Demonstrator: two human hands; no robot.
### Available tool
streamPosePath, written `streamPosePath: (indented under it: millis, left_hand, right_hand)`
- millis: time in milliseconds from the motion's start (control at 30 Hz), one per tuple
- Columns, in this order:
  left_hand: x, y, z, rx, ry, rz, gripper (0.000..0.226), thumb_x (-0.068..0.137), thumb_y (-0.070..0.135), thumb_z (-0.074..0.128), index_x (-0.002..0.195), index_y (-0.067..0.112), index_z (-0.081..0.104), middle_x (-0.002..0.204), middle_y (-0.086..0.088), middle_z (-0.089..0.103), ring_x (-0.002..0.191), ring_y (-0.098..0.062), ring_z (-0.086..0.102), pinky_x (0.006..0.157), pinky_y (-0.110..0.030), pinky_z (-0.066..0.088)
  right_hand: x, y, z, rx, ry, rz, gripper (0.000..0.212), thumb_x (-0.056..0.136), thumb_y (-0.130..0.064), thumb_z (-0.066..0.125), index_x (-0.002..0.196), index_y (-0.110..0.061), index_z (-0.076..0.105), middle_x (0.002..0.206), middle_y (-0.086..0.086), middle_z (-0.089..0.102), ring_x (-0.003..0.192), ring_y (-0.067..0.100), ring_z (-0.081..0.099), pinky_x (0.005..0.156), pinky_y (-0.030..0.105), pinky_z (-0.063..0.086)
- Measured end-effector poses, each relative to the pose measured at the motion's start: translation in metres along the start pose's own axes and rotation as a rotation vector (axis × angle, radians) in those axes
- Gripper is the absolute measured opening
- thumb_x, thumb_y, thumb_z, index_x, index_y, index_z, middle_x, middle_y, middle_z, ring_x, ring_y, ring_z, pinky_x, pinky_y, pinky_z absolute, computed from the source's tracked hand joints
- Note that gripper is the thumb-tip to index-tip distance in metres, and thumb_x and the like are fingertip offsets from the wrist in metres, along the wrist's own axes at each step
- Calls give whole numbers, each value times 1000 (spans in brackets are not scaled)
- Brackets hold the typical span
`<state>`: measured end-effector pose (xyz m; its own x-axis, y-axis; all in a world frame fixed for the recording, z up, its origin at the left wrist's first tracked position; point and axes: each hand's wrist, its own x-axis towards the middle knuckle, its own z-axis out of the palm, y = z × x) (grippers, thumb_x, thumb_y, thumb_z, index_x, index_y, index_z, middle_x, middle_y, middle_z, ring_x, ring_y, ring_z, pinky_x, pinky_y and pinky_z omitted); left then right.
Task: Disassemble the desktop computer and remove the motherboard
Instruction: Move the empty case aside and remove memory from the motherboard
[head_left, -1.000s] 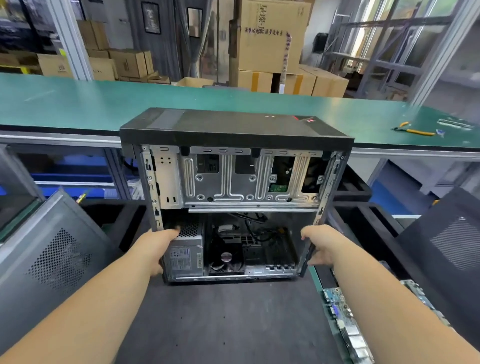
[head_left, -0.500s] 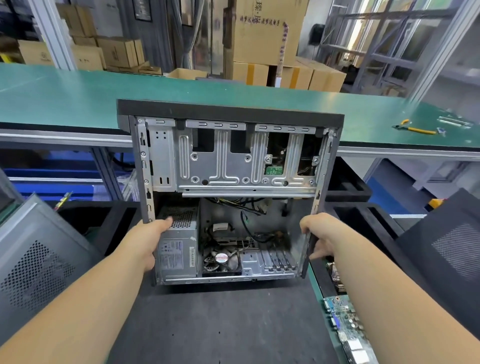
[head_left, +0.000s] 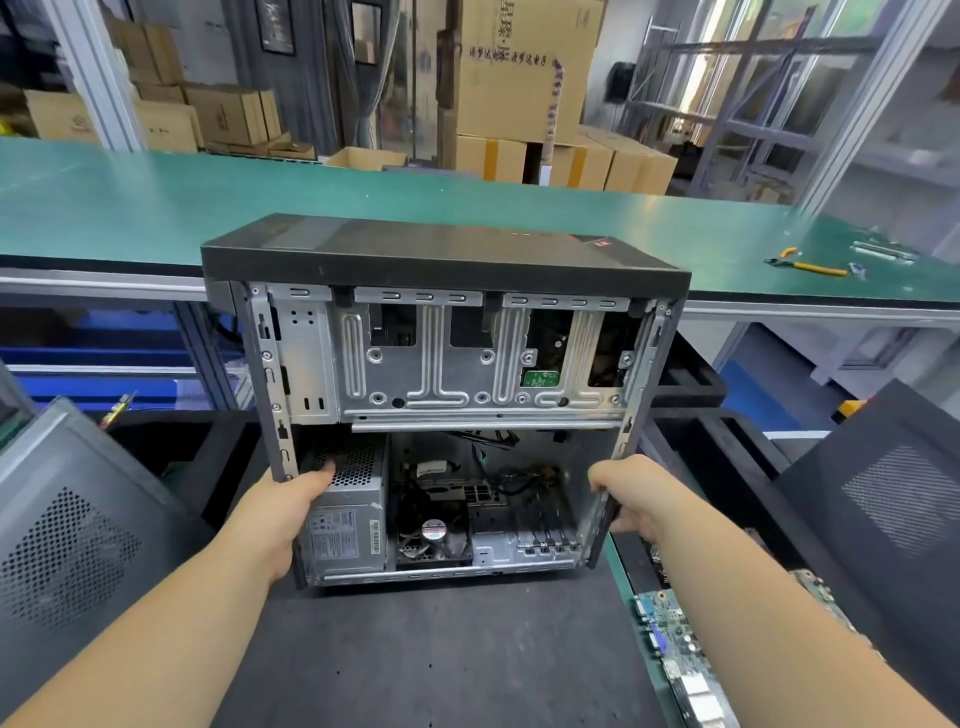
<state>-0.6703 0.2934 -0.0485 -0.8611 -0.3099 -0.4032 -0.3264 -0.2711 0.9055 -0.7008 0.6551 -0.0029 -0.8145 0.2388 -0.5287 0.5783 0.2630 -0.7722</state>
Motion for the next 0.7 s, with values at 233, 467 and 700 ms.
streamPosePath:
  millis: [233, 467, 700]
  left_hand:
    - [-10, -3, -6, 78, -52, 2, 36, 80, 29, 76, 112, 22, 61, 99, 1, 74, 96, -21, 67, 80, -35, 52]
    - [-15, 9, -24, 217, -291, -68, 61, 74, 33, 79, 128, 19, 55, 119, -3, 67, 116, -26, 58, 109, -51, 34]
    - [-5, 13, -54, -399, -683, -186, 26, 56, -5, 47, 72, 3, 66, 101, -27, 56, 99, -42, 61, 88, -58, 45]
  right_hand:
    - [-2, 13, 0, -19, 33, -38, 22, 78, -9, 59, 100, -9, 55, 95, 10, 53, 94, 30, 57, 83, 42, 55]
    - [-10, 13, -14, -52, -123, -51, 32, 70, -4, 66, 100, -7, 57, 106, 14, 58, 105, 29, 59, 94, 50, 52]
    - [7, 30, -45, 368, -257, 30, 39, 77, 2, 36, 98, -10, 68, 98, 12, 71, 95, 33, 66, 89, 50, 48]
